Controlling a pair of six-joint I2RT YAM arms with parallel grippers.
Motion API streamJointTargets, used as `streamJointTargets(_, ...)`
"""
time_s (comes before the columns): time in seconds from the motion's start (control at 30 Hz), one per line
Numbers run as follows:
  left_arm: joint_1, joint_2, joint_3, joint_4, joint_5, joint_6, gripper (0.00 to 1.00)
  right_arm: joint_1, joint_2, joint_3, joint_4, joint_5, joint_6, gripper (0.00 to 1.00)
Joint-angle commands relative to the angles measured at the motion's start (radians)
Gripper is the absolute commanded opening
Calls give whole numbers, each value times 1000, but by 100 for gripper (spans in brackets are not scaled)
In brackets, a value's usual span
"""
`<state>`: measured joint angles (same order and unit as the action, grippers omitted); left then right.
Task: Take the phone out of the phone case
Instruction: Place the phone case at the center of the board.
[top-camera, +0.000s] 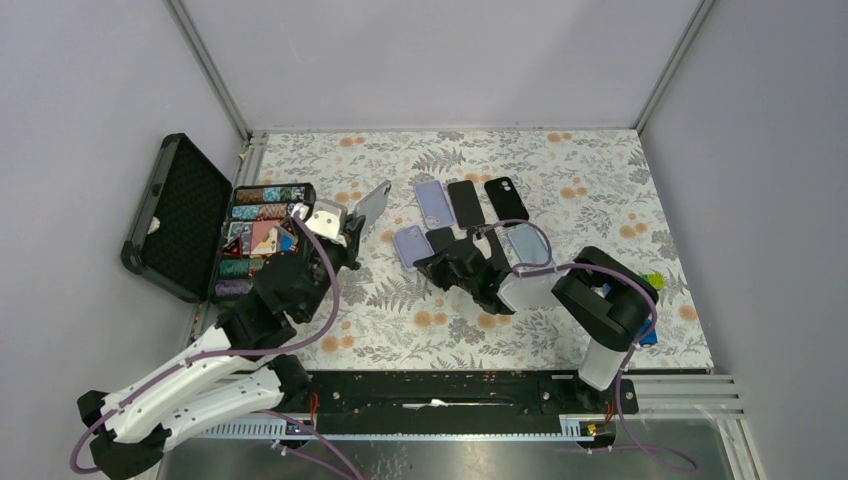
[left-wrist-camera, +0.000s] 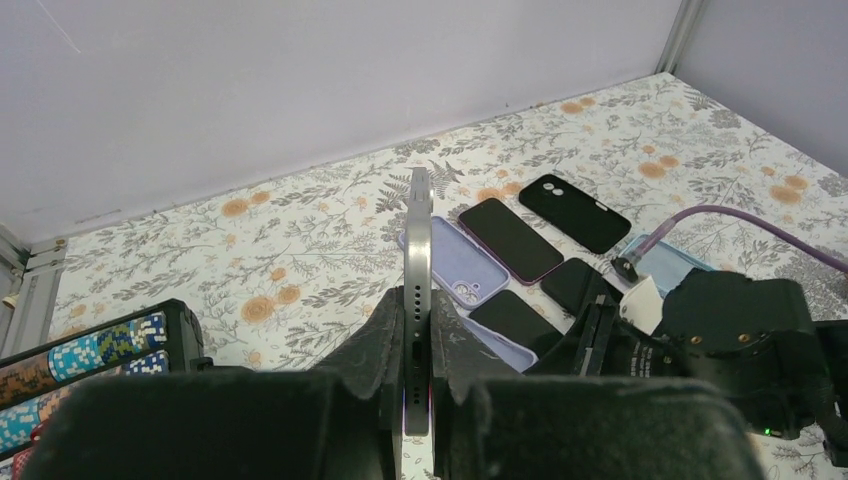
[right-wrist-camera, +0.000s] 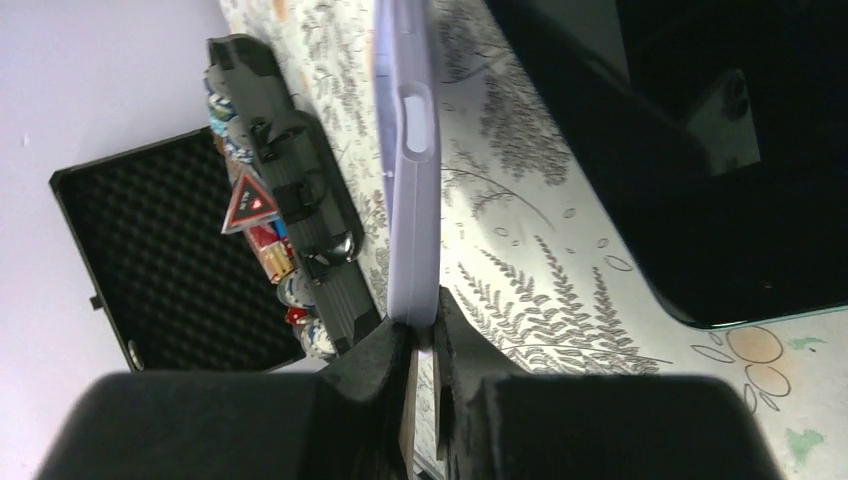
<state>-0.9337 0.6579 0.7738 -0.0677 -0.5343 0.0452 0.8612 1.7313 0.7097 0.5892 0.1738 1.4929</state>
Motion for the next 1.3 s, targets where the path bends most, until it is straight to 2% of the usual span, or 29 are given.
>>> streamJointTargets(0.0,-1,9,21,77,-21,-15,0,40,70,39,21,23,154,12)
streamJointTargets(0.3,-1,24,27,69,-42,-19,0,79,72,49,-27,38,193,34)
streamJointTargets(0.47,-1,39,28,74,-54,-14,0,100,29,32,-45,39,199,38)
streamJointTargets(0.77,0,84,43,84,-79,8,0,107,-82,-58,-3,52,163,38)
streamJointTargets(0.93,2,167,25,132,24,206,0,104,-213,-161,24,190,57,40)
streamJointTargets(1.03,13,291,40,172,-12,360,0,87,-298,-215,27,245,-33,40)
streamJointTargets(1.13,67,421,52,230,39,506,0,69,-394,-291,27,292,-99,40)
streamJointTargets(1.27,179,587,127,279,115,549,0,27,-552,-392,24,328,-165,40)
